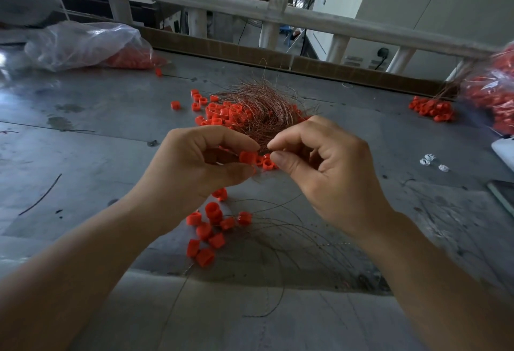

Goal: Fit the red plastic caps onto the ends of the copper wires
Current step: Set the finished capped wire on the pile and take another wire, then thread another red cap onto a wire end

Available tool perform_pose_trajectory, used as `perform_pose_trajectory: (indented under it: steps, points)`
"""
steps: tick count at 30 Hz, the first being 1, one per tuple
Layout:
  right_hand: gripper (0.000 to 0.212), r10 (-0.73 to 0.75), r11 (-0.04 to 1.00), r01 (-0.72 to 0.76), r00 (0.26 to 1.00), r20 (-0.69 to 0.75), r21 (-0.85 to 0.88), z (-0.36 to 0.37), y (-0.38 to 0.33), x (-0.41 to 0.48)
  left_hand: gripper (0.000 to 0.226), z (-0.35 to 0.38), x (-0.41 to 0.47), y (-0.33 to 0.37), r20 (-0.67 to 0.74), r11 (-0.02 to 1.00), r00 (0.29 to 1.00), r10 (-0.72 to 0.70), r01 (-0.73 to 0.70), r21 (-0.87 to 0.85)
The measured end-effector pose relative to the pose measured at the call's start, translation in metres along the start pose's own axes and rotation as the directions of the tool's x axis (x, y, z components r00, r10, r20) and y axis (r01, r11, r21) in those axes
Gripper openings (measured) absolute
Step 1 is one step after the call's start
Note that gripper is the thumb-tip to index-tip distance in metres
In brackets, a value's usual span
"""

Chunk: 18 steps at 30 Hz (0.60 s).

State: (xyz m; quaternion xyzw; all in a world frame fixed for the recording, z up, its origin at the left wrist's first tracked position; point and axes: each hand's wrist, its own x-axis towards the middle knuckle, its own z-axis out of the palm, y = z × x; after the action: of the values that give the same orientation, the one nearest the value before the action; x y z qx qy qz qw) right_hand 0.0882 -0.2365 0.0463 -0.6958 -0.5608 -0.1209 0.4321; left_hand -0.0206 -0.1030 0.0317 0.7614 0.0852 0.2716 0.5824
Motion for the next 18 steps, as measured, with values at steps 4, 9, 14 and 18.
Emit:
perform_pose_trajectory:
  steps: [4, 9, 14, 18]
  points:
    - [0.003, 0.044, 0.999, -0.043, 0.999, 0.032, -0.026, 0.0014, 0.0009, -0.0006, 0.035, 0.0009, -0.0007, 0.0009, 0.024, 0.999, 1.0, -0.006, 0.007, -0.033]
    - [0.008, 0.066, 0.996, -0.061, 0.994, 0.082, -0.065, 0.0024, 0.0024, -0.0004, 0.028, 0.0008, -0.0012, 0.0034, 0.025, 0.998, 1.0, 0.001, 0.0, -0.059]
    - [0.009, 0.05, 0.998, -0.048, 0.998, 0.041, -0.041, -0.0002, -0.0002, -0.0005, 0.028, -0.0003, -0.0004, 0.0012, 0.007, 0.995, 1.0, -0.001, 0.002, -0.097]
    - [0.012, 0.089, 0.996, -0.089, 0.995, 0.041, -0.006, -0.0022, 0.002, 0.0001, 0.032, -0.0012, 0.0005, -0.0006, 0.029, 0.993, 1.0, -0.01, 0.014, -0.114]
